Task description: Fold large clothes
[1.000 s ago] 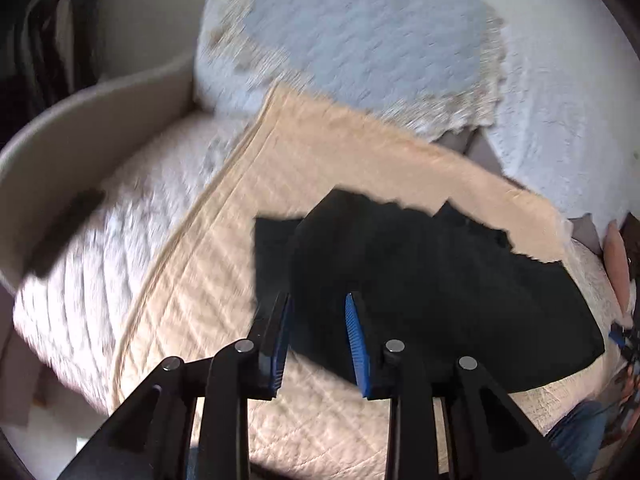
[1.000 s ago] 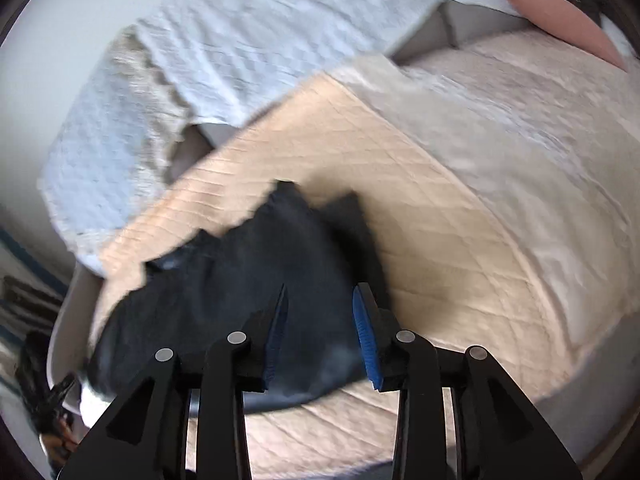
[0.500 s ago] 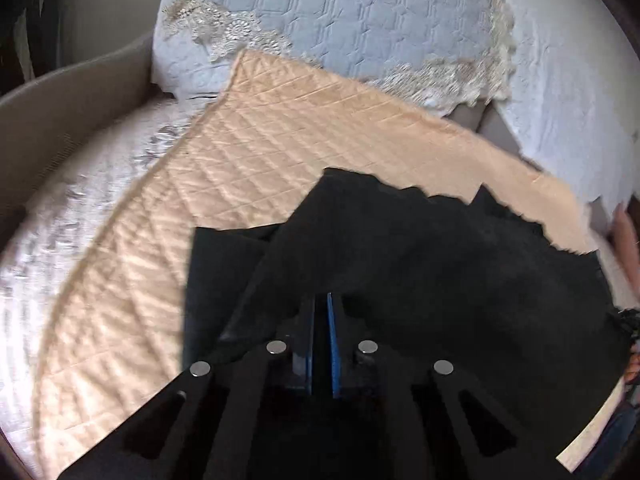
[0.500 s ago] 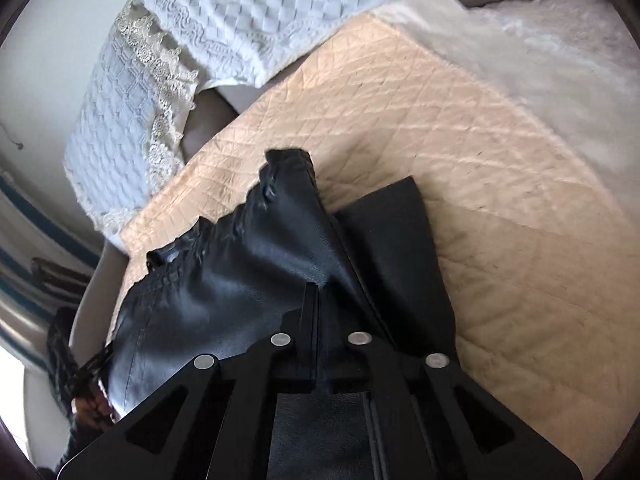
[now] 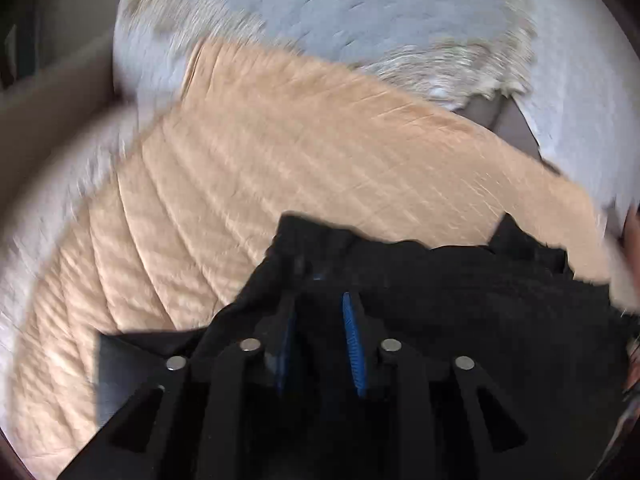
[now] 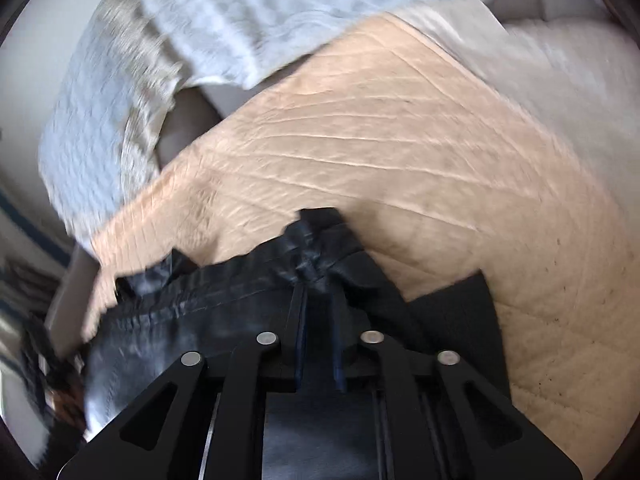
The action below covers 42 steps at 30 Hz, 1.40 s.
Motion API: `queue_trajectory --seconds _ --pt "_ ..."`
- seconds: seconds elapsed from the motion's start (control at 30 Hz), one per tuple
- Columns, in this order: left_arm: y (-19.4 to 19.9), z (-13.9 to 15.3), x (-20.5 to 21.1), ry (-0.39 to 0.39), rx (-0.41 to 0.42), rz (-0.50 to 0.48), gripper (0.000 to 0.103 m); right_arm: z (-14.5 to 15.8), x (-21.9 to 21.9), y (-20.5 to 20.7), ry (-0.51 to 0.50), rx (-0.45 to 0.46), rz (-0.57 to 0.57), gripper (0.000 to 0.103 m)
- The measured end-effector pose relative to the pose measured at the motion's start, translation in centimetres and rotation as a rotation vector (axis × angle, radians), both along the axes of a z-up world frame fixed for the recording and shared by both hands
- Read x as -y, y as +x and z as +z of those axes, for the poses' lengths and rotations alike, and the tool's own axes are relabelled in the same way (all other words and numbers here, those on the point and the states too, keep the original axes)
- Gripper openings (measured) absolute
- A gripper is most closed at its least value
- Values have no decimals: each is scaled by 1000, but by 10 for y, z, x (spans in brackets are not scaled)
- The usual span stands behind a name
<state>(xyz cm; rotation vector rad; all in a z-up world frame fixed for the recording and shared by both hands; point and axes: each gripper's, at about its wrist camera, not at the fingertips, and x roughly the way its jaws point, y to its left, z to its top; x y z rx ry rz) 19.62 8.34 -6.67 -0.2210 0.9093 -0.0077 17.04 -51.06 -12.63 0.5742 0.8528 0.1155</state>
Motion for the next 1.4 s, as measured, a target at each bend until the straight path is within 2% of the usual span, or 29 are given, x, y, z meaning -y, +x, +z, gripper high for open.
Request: queue_trajectory --seconds 0.03,0.13,0.43,0.5,0.57,0.67,0.73,0.8,0.87,0.93,0.97,1.0,1.13,1.23,1.33,1.4 --pt "-1 2 -2 -1 11 12 18 -2 1 0 2 2 -5 1" --pt "-2 0 2 34 12 7 18 -6 1 1 -9 -15 -12 0" --pt "0 0 5 46 3 10 18 -5 -4 6 -60 -45 -13 0" --pt "0 2 5 52 -3 7 17 1 -6 7 -73 -65 -11 0" --pt "-2 14 5 58 -4 0 17 24 -16 -3 -133 -50 -24 7" --pt "-28 41 6 49 73 -22 19 48 -28 -28 -121 23 16 13" --pt "-50 54 8 35 114 -52 25 51 -32 -50 -123 24 23 13" --pt "-70 56 9 73 135 -66 28 41 -29 -63 -133 -10 20 13" --pt "-75 41 7 100 97 -72 28 20 -20 -67 -165 -87 -7 10" --pt "-72 20 1 107 32 -58 29 12 -10 -67 -98 -89 -22 9" --pt "-73 17 -2 93 39 -55 29 16 -10 -65 -95 -97 -31 9" --pt "-75 20 -3 92 44 -47 29 20 -12 -65 -101 -99 -30 12" --pt "-96 45 0 90 77 -52 28 49 -26 -81 -159 -65 2 13" --pt "-120 55 -6 86 93 -43 28 52 -30 -104 -159 -74 4 13" --pt "-127 42 -19 68 44 -23 28 35 -30 -112 -169 -136 -13 13" --pt "-125 30 -24 33 -3 -9 28 28 -23 -108 -111 -169 -37 13"
